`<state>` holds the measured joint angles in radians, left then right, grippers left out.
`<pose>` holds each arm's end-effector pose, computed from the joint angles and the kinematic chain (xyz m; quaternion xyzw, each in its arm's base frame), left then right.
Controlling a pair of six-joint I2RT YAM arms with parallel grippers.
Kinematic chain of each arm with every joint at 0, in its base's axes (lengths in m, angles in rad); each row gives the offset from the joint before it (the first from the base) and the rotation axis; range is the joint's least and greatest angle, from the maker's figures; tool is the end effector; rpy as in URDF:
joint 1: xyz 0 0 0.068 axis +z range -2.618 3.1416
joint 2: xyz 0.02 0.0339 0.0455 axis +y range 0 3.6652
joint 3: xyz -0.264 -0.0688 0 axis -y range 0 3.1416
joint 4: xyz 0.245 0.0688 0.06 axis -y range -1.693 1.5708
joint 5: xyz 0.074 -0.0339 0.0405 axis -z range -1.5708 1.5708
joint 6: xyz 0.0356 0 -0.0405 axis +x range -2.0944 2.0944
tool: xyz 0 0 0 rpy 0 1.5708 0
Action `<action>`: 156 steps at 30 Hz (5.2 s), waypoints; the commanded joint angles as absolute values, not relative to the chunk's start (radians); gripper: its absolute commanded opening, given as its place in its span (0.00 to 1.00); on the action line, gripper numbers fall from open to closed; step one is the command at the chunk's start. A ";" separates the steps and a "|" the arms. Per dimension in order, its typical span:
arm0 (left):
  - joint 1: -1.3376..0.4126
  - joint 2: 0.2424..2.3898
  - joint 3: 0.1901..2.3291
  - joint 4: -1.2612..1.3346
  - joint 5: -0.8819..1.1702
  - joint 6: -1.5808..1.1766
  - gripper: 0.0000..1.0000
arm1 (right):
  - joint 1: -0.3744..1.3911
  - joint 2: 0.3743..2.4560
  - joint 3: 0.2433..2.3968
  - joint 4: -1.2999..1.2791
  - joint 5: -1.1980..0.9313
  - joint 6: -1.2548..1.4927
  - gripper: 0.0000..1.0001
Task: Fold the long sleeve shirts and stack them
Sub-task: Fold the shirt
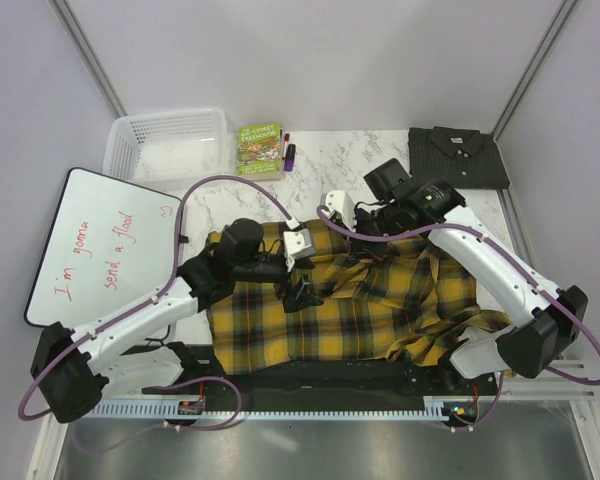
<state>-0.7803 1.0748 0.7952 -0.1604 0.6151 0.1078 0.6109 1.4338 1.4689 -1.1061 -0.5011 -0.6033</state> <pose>0.1559 -0.1832 0.2918 0.4922 0.6570 -0.4098 0.3977 0.2172 0.1730 0.3512 -0.5859 0.7360 0.2411 0.2387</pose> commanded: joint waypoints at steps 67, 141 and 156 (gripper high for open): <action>-1.756 1.460 1.315 -0.627 0.113 0.933 0.10 | 0.005 1.759 1.302 -1.129 -0.618 -0.801 0.44; -0.466 1.345 0.971 -0.448 0.155 0.247 0.02 | -0.091 2.019 1.634 -1.227 -0.313 -0.931 0.28; -0.425 1.330 0.899 -0.391 0.040 0.281 0.02 | -0.092 2.023 1.764 -1.245 -0.350 -0.883 0.64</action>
